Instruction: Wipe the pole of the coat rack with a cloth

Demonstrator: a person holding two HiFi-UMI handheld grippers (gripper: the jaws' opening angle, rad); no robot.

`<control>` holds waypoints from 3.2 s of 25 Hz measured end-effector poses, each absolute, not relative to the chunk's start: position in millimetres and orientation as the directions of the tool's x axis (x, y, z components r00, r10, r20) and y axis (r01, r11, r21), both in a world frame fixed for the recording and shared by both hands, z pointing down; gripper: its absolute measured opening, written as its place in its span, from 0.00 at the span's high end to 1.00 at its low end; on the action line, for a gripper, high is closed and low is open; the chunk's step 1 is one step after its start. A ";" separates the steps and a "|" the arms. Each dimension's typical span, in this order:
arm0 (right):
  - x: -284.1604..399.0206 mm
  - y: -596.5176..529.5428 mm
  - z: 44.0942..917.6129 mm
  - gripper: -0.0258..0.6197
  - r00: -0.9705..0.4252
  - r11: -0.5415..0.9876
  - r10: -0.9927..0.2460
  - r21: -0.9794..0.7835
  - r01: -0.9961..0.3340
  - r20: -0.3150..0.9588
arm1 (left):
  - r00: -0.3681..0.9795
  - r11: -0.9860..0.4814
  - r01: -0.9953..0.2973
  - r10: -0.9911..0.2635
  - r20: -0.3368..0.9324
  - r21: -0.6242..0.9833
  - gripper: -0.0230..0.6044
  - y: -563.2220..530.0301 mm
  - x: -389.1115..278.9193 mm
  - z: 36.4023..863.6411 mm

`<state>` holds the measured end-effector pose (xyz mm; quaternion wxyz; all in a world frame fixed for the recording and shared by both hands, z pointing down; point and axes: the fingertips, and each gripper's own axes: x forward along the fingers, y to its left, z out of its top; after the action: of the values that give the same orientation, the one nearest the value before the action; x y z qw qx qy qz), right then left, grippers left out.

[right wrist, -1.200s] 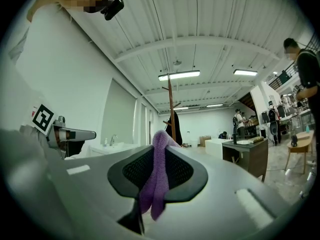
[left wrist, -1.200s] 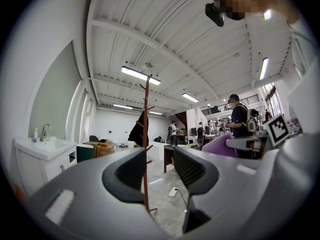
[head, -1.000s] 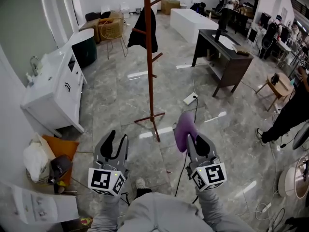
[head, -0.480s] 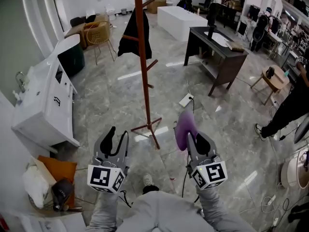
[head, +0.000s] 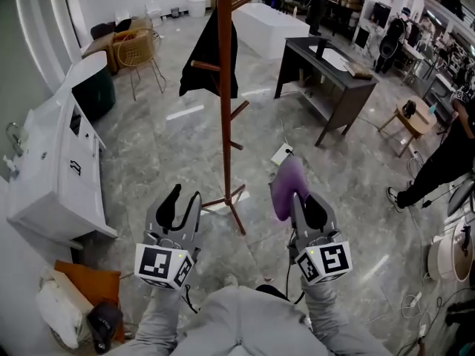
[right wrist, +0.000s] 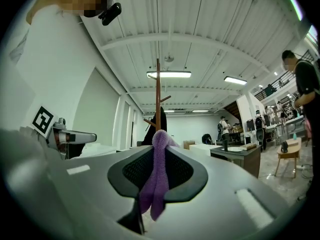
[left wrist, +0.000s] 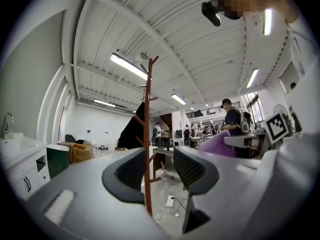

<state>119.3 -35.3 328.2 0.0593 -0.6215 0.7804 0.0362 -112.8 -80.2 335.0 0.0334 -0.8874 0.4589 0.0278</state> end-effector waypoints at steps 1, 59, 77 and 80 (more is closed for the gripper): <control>116.8 -40.5 326.3 0.88 -0.219 0.222 -0.966 -0.013 -0.975 -0.135 | 0.582 -0.582 -0.813 -0.809 -0.077 -0.031 0.68 -85.0 -113.5 335.9; -5.2 -339.8 283.3 0.87 -0.569 0.487 -0.814 0.397 -0.778 -0.116 | 0.230 -0.230 -0.973 -0.972 -0.039 0.006 0.68 -212.2 -183.2 349.7; -10.0 -349.5 427.2 0.87 -0.561 0.623 -0.781 0.408 -0.668 0.273 | 0.233 -0.233 -0.972 -0.972 -0.032 0.006 0.68 -212.5 -183.3 350.7; -10.1 -349.4 443.8 0.87 -0.556 0.645 -0.764 0.406 -0.647 0.327 | 0.231 -0.232 -0.973 -0.972 -0.032 0.007 0.68 -212.2 -182.7 351.4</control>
<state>-10.1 -349.4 443.8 -0.2429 -0.4036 0.8739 0.1203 -182.7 -212.2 351.4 0.0070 -0.7846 0.6198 0.0146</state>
